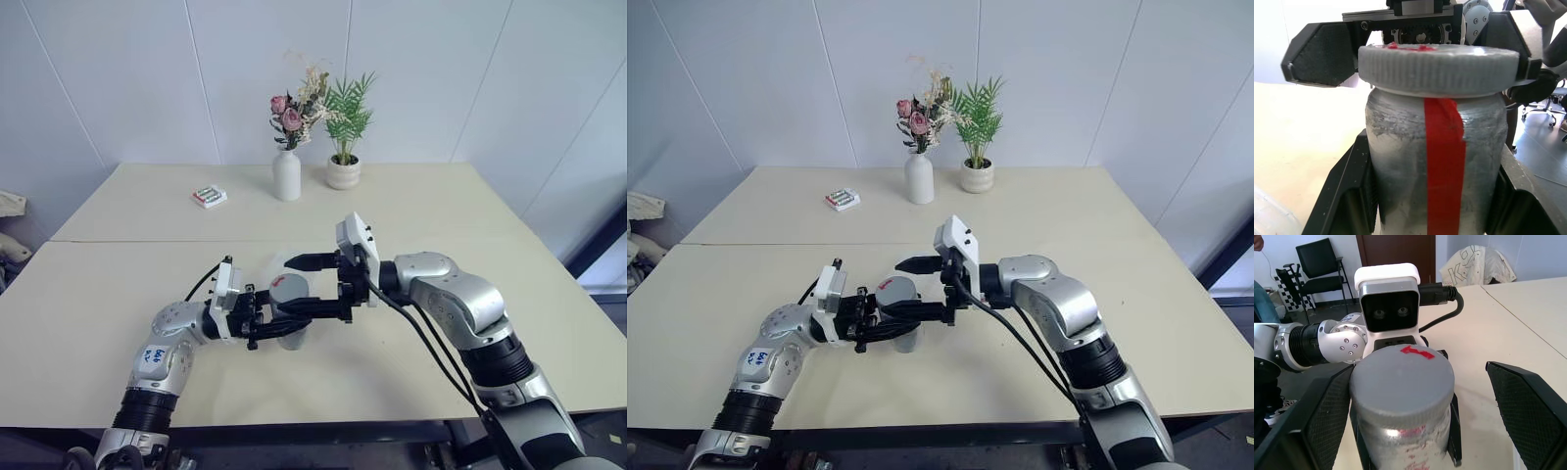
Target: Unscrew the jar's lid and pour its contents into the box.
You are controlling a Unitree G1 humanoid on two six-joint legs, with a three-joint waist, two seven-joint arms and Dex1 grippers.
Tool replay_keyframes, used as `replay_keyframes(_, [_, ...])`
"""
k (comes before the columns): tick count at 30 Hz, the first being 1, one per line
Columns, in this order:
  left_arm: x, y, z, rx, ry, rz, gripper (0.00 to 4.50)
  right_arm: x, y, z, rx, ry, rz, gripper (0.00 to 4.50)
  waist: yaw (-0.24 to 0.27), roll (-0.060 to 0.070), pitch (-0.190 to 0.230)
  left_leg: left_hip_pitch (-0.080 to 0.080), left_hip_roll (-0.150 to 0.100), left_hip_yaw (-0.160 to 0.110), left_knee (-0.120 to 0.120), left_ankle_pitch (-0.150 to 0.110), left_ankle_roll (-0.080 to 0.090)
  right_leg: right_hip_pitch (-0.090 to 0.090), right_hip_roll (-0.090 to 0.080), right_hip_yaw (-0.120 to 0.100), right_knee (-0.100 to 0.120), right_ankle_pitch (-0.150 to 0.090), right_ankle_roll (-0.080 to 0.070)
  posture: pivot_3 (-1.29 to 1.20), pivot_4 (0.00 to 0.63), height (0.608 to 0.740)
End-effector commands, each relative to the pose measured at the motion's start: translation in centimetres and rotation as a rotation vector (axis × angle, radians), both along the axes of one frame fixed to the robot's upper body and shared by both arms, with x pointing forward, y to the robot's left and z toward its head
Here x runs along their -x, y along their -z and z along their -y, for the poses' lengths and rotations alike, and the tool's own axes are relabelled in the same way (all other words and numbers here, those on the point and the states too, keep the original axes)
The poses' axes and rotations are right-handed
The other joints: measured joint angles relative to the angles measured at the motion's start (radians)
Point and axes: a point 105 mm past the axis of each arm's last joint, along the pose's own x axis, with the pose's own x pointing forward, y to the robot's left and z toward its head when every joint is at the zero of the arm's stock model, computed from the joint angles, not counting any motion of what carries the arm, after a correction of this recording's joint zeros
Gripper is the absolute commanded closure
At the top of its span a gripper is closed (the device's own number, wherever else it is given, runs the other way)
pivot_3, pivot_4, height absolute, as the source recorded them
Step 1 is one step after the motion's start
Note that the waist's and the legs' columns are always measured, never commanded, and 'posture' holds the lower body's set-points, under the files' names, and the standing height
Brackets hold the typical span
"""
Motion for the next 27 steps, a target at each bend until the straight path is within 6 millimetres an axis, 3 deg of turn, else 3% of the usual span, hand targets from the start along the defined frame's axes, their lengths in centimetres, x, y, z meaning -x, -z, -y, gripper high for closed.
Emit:
replay_keyframes(1, [0.6,-1.0,0.1,0.001,0.032,0.056,2.37,-0.9,-0.9,1.7,-0.032,0.069,0.027,0.04,0.0,0.0,0.0,0.0,0.0,0.0,0.0,0.0,0.0,0.0,0.0,0.0,0.0,0.0,0.0,0.0,0.15,0.74])
replay_keyframes(27, [0.6,-1.0,0.1,0.003,0.029,0.058,2.37,-1.4,-0.8,3.2,-0.04,0.087,0.003,0.04,-0.001,0.0,0.0,0.0,0.0,0.0,0.0,0.0,0.0,0.0,0.0,0.0,0.0,0.0,0.0,0.0,0.15,0.74])
